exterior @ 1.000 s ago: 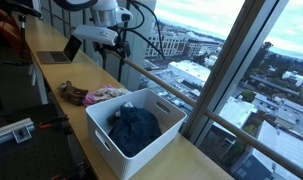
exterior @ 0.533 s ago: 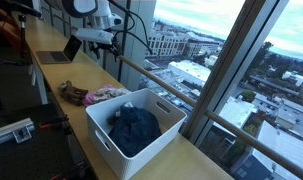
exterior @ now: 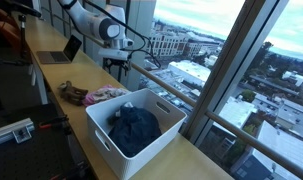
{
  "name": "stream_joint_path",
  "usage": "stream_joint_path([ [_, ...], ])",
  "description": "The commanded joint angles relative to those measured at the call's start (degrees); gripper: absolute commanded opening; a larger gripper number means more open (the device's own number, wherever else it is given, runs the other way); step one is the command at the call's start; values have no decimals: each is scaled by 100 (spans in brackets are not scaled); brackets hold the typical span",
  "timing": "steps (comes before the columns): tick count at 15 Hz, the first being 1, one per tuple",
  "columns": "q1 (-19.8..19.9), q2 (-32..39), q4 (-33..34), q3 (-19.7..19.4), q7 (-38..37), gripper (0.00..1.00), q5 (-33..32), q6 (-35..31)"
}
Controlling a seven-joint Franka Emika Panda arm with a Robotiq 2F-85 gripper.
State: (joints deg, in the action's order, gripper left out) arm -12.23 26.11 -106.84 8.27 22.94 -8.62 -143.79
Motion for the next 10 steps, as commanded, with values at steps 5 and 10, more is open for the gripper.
stream_joint_path([
  [5, -3, 1432, 1410, -61, -444, 100, -203, 1465],
  [10, 198, 1753, 1334, -113, -350, 100, -193, 1407],
])
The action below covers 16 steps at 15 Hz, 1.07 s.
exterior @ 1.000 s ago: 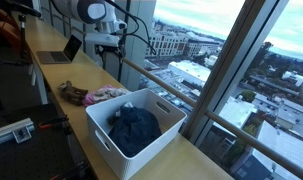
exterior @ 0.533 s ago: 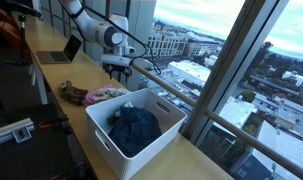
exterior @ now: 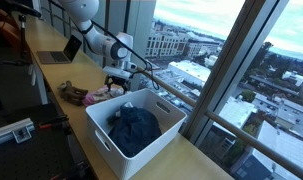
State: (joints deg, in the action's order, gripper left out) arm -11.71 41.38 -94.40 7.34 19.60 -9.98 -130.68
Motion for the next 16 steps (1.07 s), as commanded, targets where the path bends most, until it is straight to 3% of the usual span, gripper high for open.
stream_joint_path([
  [1, 181, 299, 70, -50, -24, 100, -78, 60],
  [11, 196, 596, -27, -48, -76, 100, -148, -28],
  [12, 187, 562, -70, -45, -74, 79, -153, -46],
  [16, 177, 454, -173, -2, -38, 50, -145, -100],
])
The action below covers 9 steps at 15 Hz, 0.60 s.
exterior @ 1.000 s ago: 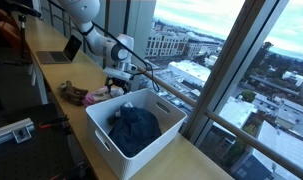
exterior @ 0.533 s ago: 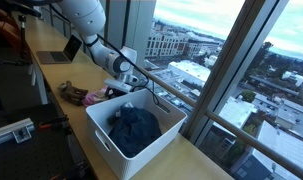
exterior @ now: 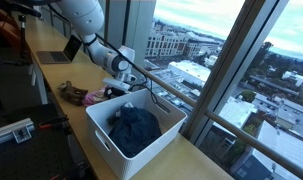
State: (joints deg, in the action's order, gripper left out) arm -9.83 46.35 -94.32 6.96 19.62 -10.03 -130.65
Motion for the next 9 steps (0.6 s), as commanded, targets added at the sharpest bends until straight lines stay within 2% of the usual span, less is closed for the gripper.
stream_joint_path([
  [1, -19, -75, -205, 58, -31, 44, -132, -103],
  [7, -11, -430, -460, 259, 77, 1, -37, -83],
  [9, 44, -620, -578, 367, 161, 0, 46, -55],
])
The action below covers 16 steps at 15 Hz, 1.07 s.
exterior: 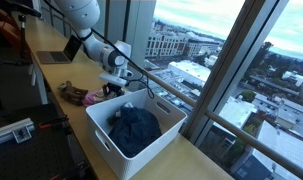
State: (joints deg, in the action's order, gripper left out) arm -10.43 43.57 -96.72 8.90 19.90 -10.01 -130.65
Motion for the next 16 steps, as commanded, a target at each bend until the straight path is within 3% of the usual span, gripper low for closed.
stream_joint_path([
  [1, 123, -438, -401, 218, 161, 0, 78, -61],
  [10, 665, -2036, -872, 468, 736, 0, 668, 57],
  [16, 1195, -3204, -680, 213, 1280, 0, 1422, 81],
])
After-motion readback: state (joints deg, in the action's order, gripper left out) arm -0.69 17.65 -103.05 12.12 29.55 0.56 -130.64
